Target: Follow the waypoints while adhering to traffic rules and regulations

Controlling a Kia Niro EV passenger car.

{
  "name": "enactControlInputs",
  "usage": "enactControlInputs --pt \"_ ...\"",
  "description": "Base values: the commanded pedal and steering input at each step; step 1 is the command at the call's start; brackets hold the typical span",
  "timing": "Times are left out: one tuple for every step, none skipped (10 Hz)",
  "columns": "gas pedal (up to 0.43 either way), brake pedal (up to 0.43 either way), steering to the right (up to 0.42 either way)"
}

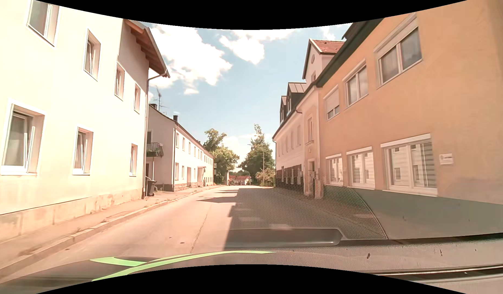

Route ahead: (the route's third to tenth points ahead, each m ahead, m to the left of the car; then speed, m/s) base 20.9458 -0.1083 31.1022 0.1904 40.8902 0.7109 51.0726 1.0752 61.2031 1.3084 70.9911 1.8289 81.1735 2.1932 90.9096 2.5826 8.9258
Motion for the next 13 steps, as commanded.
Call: enactControlInputs --pt "0.311 0.000 -0.016" --pt "0.311 0.000 -0.019" --pt "0.311 0.000 -0.018" --pt "0.311 0.000 -0.017" --pt "0.311 0.000 -0.014" --pt "0.299 0.000 -0.013" --pt "0.260 0.000 -0.013" --pt "0.220 0.000 -0.012" --pt "0.157 0.000 -0.010" --pt "0.098 0.000 -0.008" --pt "0.059 0.000 -0.007" --pt "0.000 0.000 -0.006" --pt "0.000 0.000 -0.006"
